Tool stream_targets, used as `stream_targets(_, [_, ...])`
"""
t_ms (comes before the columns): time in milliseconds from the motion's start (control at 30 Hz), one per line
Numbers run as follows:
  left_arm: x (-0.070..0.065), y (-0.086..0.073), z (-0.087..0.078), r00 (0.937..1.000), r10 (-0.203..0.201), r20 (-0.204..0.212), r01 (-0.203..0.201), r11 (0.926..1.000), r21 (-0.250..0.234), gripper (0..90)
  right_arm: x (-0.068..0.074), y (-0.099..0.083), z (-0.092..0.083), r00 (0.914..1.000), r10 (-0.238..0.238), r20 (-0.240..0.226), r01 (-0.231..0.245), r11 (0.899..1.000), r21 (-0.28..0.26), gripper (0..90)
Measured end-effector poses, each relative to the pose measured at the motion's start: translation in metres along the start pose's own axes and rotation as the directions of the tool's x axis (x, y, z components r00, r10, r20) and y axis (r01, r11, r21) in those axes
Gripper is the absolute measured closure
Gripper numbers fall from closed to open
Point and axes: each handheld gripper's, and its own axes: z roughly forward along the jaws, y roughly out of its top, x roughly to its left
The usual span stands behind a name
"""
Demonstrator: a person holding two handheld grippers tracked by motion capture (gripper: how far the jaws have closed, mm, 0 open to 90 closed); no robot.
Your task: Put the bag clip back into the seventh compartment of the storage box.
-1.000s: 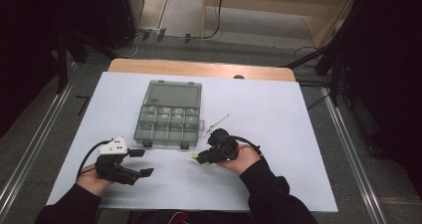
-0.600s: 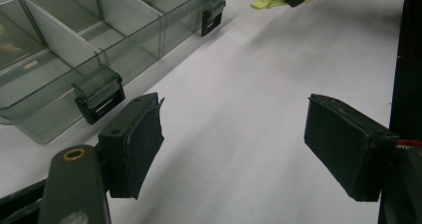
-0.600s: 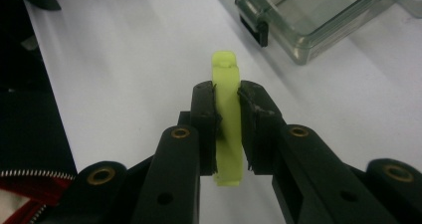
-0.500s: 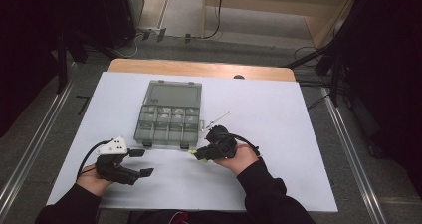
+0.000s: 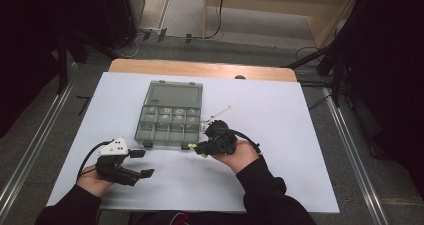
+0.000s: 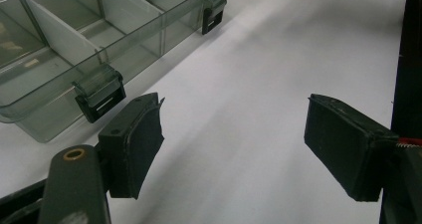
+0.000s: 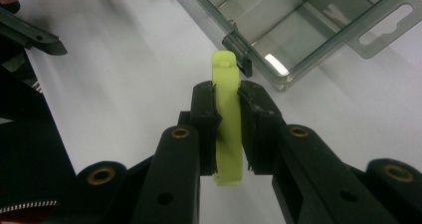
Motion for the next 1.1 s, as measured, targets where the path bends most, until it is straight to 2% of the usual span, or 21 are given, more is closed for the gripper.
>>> stream_targets(400, [0.001, 0.0, 0.0, 1.0, 0.0, -0.001, 0.0, 1.0, -0.001, 22.3, 0.006, 0.016, 0.001, 0.9999, -0.01, 0.014, 0.01, 1.0, 0.004, 79.1])
stream_targets(733, [0.001, -0.001, 0.0, 1.0, -0.002, -0.004, 0.002, 1.0, 0.0, 22.3, 0.006, 0.033, 0.008, 1.0, 0.003, -0.002, -0.003, 1.0, -0.003, 79.1])
stream_targets(1100, [0.001, 0.0, -0.002, 1.0, -0.001, -0.001, 0.001, 1.0, -0.009, 22.3, 0.005, 0.052, 0.023, 0.9987, 0.023, 0.046, -0.024, 1.0, 0.012, 79.1])
